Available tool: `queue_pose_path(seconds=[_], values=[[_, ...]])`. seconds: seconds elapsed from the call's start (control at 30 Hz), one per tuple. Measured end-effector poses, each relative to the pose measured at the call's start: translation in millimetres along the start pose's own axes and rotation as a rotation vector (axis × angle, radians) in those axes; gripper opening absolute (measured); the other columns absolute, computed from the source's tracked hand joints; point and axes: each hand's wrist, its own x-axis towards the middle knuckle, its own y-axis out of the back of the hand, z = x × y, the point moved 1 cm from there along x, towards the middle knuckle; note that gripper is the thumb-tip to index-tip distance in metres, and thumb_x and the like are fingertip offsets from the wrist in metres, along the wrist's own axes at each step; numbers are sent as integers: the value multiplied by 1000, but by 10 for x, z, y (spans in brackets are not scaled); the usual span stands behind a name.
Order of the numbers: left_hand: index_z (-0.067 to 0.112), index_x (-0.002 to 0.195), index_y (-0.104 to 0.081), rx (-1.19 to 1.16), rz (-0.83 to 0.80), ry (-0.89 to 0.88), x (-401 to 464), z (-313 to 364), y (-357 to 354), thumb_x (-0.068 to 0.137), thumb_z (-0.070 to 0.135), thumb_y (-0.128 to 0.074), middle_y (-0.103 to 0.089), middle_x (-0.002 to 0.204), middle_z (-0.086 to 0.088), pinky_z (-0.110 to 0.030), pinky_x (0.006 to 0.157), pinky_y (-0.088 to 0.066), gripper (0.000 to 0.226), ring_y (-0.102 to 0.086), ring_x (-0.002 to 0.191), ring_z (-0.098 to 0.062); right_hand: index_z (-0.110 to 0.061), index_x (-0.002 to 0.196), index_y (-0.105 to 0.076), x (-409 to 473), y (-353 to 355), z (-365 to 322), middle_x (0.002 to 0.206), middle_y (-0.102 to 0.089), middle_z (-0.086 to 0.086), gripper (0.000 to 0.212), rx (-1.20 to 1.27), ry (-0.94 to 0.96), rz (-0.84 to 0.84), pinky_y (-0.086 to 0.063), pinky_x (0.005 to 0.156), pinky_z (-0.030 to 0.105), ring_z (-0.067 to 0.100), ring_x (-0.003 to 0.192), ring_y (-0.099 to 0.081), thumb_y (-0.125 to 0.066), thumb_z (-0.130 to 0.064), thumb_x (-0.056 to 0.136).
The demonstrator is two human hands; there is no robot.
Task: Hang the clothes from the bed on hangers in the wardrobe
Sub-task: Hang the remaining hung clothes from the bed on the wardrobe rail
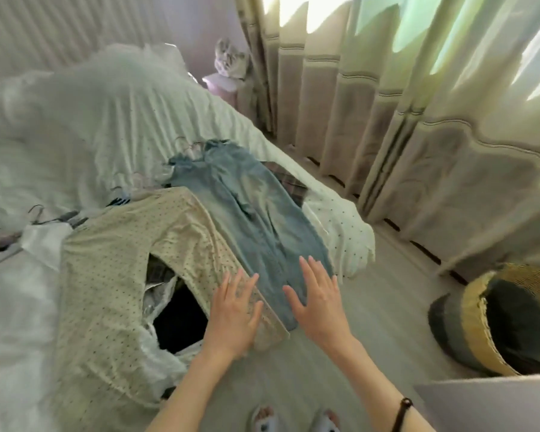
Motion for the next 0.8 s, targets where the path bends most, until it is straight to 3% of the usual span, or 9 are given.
queue_pose_path(seconds=[0.17,0.3,0.43,0.63,0.8], values=[[27,146,-23,9,106,257,-257,-814,392,81,58,-6,-14,155,-1,-36,115,-2,74,0,144,-21,-24,148,-10,377,-517,-647,156,-9,-3,64,-28,198,-160,3,116,36,12,144,-1,-34,-50,95],[29,147,-13,14,139,454,-438,-1206,564,98,42,-29,-4,156,2,-32,114,5,54,8,143,-18,-23,149,-9,626,-837,-1064,157,-9,-3,63,-48,334,-266,6,115,34,11,144,0,-34,-48,96],[29,148,-14,-7,150,613,-471,-1501,571,99,38,-31,-4,157,1,-32,114,4,52,7,143,-19,-24,149,-8,894,-1101,-1308,157,-8,-4,63,-72,435,-380,3,117,36,12,144,0,-33,-50,96],[29,148,-12,-57,98,760,-135,-1801,549,100,37,-29,0,157,1,-35,115,3,52,9,143,-19,-24,148,-11,1572,-1256,-1650,156,-12,-3,62,-37,516,-483,0,117,34,12,144,-4,-33,-48,96],[28,147,-14,-71,82,761,274,-2112,655,100,36,-28,-3,157,0,-35,115,2,50,8,143,-19,-22,148,-16,2189,-1453,-2062,155,-18,-2,60,-47,612,-491,-4,118,38,14,144,-9,-37,-45,96]])
